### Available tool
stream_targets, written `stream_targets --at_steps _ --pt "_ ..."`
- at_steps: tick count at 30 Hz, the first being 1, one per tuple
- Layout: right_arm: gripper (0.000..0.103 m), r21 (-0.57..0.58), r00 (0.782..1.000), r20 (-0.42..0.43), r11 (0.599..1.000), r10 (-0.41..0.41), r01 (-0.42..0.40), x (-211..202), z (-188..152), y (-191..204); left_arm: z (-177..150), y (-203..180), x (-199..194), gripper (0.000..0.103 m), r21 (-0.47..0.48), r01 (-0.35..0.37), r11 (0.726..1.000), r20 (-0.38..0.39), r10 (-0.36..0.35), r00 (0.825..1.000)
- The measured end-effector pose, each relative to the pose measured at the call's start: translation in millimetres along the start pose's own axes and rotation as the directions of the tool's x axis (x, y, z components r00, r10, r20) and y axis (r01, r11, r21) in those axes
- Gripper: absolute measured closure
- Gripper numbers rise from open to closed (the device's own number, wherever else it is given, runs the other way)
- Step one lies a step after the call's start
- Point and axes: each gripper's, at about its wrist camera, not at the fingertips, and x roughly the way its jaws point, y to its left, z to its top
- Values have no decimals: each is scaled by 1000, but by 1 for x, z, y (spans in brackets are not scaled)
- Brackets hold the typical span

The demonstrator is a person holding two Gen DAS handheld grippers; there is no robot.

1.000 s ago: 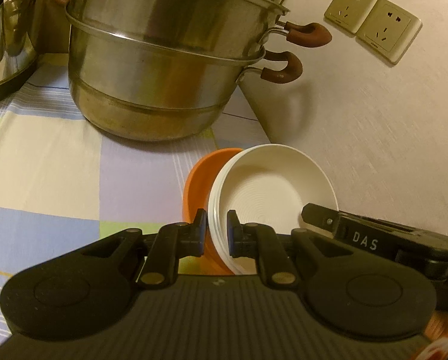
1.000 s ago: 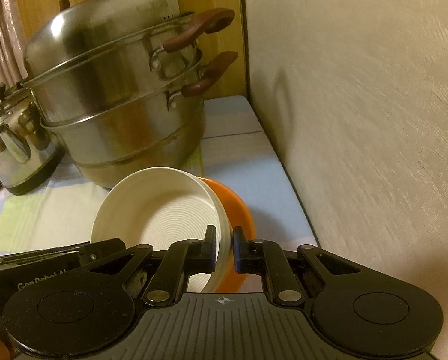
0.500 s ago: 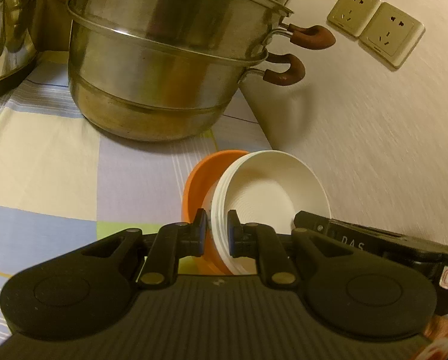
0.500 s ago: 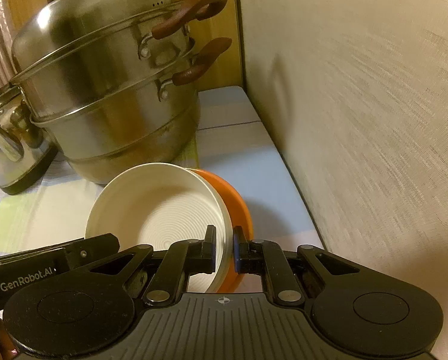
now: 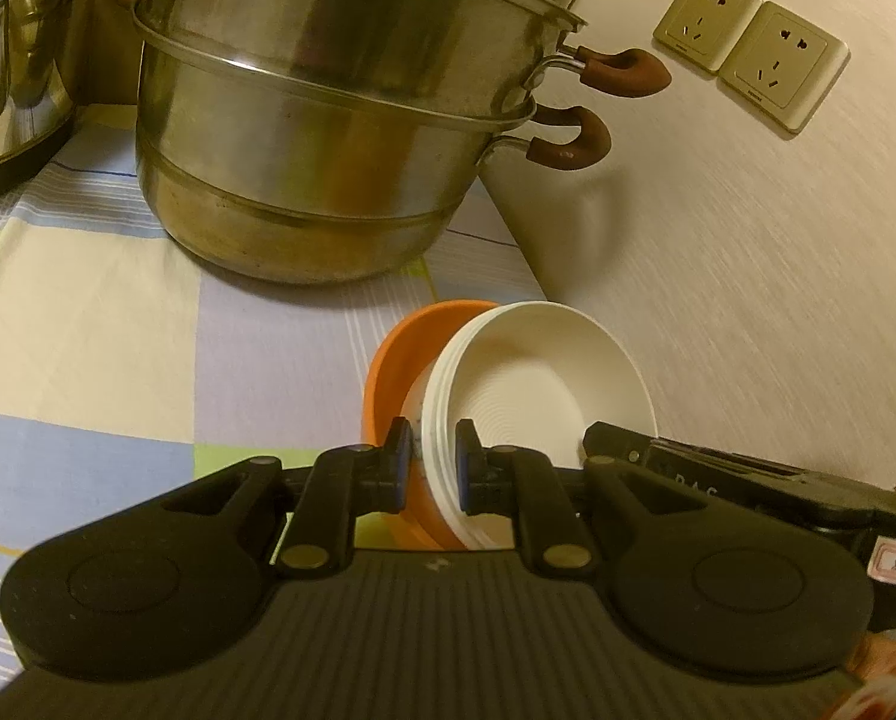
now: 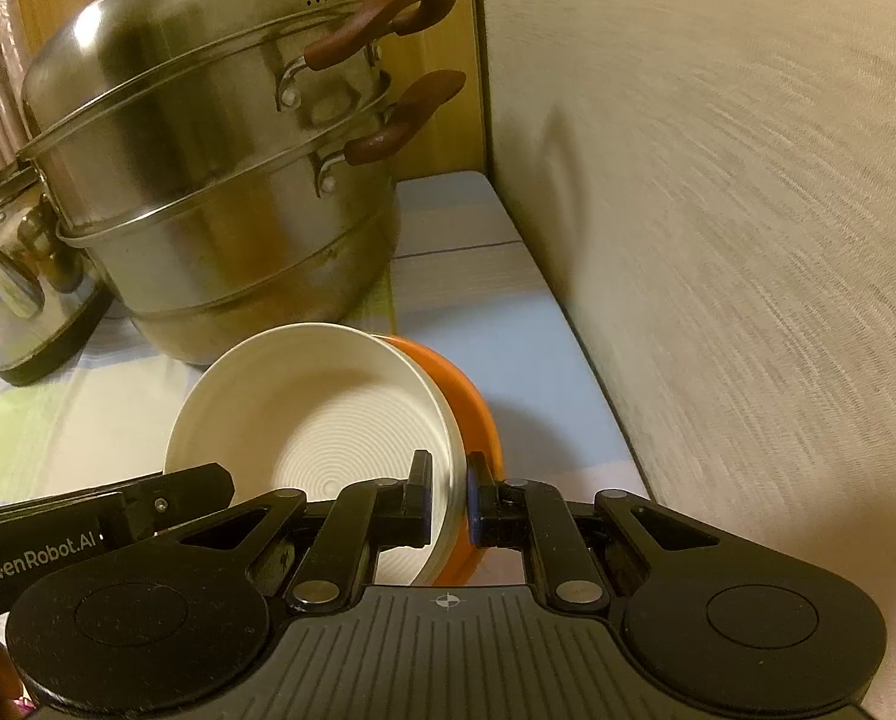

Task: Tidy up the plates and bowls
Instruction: 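Lift the white bowls and lower them into the orange bowl, then open both grippers to release the white bowls inside the orange bowl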

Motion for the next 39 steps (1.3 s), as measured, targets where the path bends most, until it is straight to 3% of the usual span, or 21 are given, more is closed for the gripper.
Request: stream_targets --at_steps 3,5,8,11,16,25,39 --pt "88 7 1000 2 1000 11 -11 -1 0 -2 0 0 0 88 3 3 1000 -1 -3 1000" --pt "74 12 999 12 999 33 -33 -3 -1 -2 0 0 -1 83 -2 10 1000 1 -10 1000" --pt "63 12 998 39 998 59 -60 -7 0 0 2 -2 -5 73 1 17 1000 22 -17 1000" --pt "61 17 995 82 998 62 -64 -14 2 1 4 -1 -9 65 -6 27 1000 46 -26 999" --pt "61 20 991 115 998 64 -67 -23 5 0 7 3 -12 63 -24 10 1000 61 -9 998" --pt "61 17 993 108 998 54 -56 -30 1 -1 5 8 -16 63 -34 14 999 62 -12 998" --pt "61 44 996 84 999 11 -14 -65 -15 -9 -8 -12 -39 63 35 45 998 46 -47 998"
